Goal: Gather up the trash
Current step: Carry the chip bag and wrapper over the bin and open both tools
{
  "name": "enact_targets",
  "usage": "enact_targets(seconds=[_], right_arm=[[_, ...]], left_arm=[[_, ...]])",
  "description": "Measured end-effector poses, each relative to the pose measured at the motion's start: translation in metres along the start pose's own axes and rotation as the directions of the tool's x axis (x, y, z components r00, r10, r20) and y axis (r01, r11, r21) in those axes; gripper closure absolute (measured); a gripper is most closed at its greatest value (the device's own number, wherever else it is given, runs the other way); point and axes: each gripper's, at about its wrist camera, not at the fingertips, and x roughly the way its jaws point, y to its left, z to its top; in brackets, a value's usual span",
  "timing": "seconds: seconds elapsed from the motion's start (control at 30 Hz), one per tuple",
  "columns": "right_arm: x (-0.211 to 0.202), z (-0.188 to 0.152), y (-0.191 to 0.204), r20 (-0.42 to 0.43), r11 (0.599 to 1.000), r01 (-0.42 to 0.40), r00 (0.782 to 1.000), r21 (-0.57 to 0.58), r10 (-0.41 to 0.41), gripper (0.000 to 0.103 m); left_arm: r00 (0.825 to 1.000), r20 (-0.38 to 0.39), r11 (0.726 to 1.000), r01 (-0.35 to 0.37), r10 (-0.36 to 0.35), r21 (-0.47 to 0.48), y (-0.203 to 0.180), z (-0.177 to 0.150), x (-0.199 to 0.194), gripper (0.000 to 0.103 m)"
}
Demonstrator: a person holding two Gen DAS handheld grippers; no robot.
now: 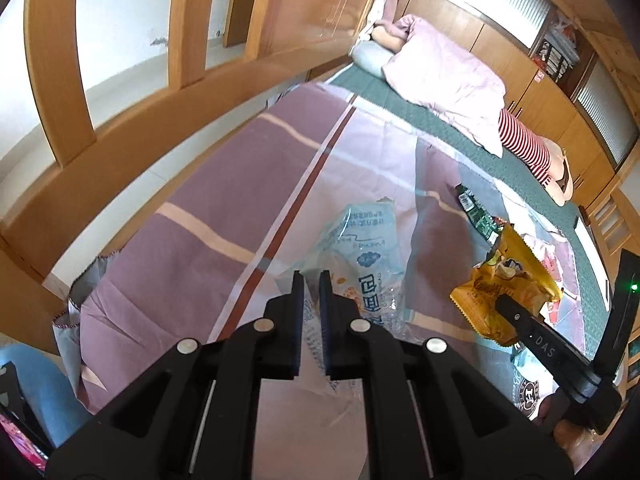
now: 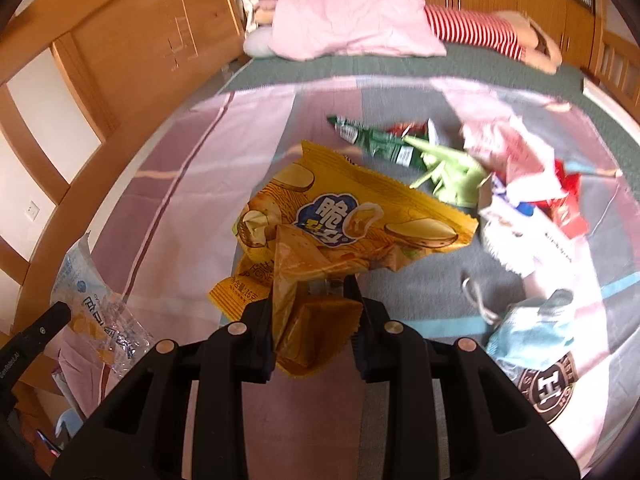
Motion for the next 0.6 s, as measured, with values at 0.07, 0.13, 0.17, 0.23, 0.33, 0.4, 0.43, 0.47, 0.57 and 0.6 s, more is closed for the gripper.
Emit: enact_targets(seconds=[0.07, 0.13, 0.17, 0.23, 0.33, 0.4, 0.43, 0.47, 0.57, 0.6], right_arm=[[-0.002, 0.001, -0.001, 0.008, 1.0, 0.008, 1.0, -0.002, -0.008, 0.073], [0.0, 0.001, -0.001, -0.004, 1.0, 0.005, 1.0, 0.004, -0.005, 0.073], [0.002, 0.0, -0.001, -0.012, 1.0, 0.002, 1.0, 0.008, -0.002, 0.073], [0.004, 0.001, 0.0, -0.021, 1.0, -0.003, 1.0, 0.012, 0.003, 0.073], [0.004, 0.0, 0.001, -0.022, 1.0, -0.001, 1.0, 0.008, 0.001, 0.073], [0.005, 0.0, 0.001, -0.023, 1.0, 0.001, 1.0, 0.007, -0.001, 0.073], [0.005, 0.0, 0.001, -0.024, 1.0, 0.002, 1.0, 0.009, -0.001, 0.073], [0.005, 0.0, 0.0, -0.025, 1.0, 0.002, 1.0, 0.012, -0.002, 0.073], [0.006, 0.0, -0.003, -0.027, 1.0, 0.001, 1.0, 0.021, 0.0, 0.073], [0.006, 0.0, -0.003, -0.028, 1.0, 0.001, 1.0, 0.023, 0.0, 0.073]], left_arm=[[1.0, 0.014, 1.0, -0.002, 0.002, 0.008, -0.001, -0.001, -0.004, 0.095], [1.0, 0.018, 1.0, 0.002, -0.002, 0.008, -0.001, -0.001, -0.006, 0.095], [1.0, 0.02, 1.0, 0.003, -0.003, 0.006, 0.0, -0.001, -0.007, 0.095], [1.0, 0.028, 1.0, -0.001, 0.001, 0.003, 0.0, -0.001, -0.009, 0.095], [0.999, 0.035, 1.0, -0.003, 0.003, -0.007, 0.001, 0.001, -0.01, 0.095], [0.999, 0.037, 1.0, -0.004, 0.004, -0.013, 0.002, 0.001, -0.01, 0.095], [0.999, 0.038, 1.0, -0.004, 0.004, -0.016, 0.003, 0.001, -0.01, 0.095], [0.999, 0.041, 1.0, -0.003, 0.003, -0.018, 0.003, 0.001, -0.011, 0.095], [0.999, 0.048, 1.0, 0.0, 0.002, -0.026, 0.005, 0.002, -0.013, 0.095], [0.999, 0.048, 1.0, 0.001, 0.0, -0.029, 0.006, 0.002, -0.013, 0.095]])
